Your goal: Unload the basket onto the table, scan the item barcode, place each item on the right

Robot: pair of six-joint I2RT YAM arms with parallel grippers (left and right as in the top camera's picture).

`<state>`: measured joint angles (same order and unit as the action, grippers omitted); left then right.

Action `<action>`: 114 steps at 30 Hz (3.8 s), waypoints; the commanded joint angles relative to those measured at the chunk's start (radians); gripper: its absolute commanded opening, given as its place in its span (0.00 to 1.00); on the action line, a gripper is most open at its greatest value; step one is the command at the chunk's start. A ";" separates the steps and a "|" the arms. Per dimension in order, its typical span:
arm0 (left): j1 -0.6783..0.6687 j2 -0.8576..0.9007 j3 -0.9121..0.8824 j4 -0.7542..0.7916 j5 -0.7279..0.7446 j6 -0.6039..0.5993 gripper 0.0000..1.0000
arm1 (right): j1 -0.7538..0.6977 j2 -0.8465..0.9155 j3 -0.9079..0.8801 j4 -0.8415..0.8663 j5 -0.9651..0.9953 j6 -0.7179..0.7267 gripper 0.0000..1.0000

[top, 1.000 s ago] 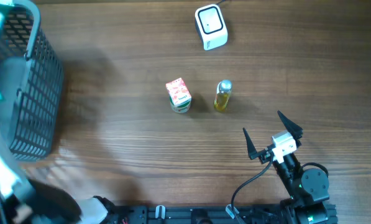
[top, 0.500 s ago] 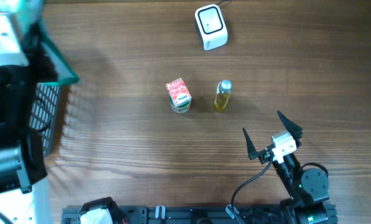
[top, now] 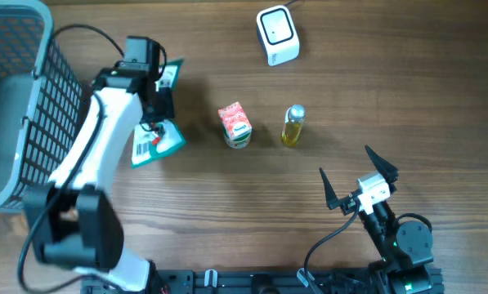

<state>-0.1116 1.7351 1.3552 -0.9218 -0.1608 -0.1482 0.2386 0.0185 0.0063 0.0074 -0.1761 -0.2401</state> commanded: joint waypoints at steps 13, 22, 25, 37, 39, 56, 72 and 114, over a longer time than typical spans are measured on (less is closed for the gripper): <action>-0.074 0.094 -0.120 0.206 -0.068 0.114 0.07 | -0.004 -0.004 -0.001 0.006 -0.005 0.004 1.00; -0.074 0.079 -0.153 0.216 -0.065 0.114 0.79 | -0.004 -0.004 -0.001 0.006 -0.005 0.004 1.00; -0.074 0.009 -0.153 0.215 -0.065 0.114 0.77 | -0.004 -0.004 -0.001 0.006 -0.005 0.004 1.00; -0.074 -0.031 -0.153 0.154 0.116 0.084 0.39 | -0.004 -0.004 -0.001 0.006 -0.005 0.005 1.00; -0.074 -0.031 -0.153 0.151 0.111 0.089 0.47 | -0.004 -0.004 -0.001 0.006 -0.005 0.005 1.00; -0.072 -0.031 -0.153 0.039 0.097 -0.122 0.70 | -0.004 -0.004 -0.001 0.006 -0.005 0.005 1.00; -0.072 -0.031 -0.297 0.148 0.080 -0.238 0.36 | -0.004 -0.004 -0.001 0.006 -0.005 0.004 1.00; 0.083 -0.074 -0.242 0.219 0.093 -0.143 0.34 | -0.004 -0.004 -0.001 0.006 -0.005 0.004 1.00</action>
<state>-0.0261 1.6657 1.1007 -0.7025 -0.0422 -0.3157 0.2386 0.0185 0.0063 0.0078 -0.1761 -0.2401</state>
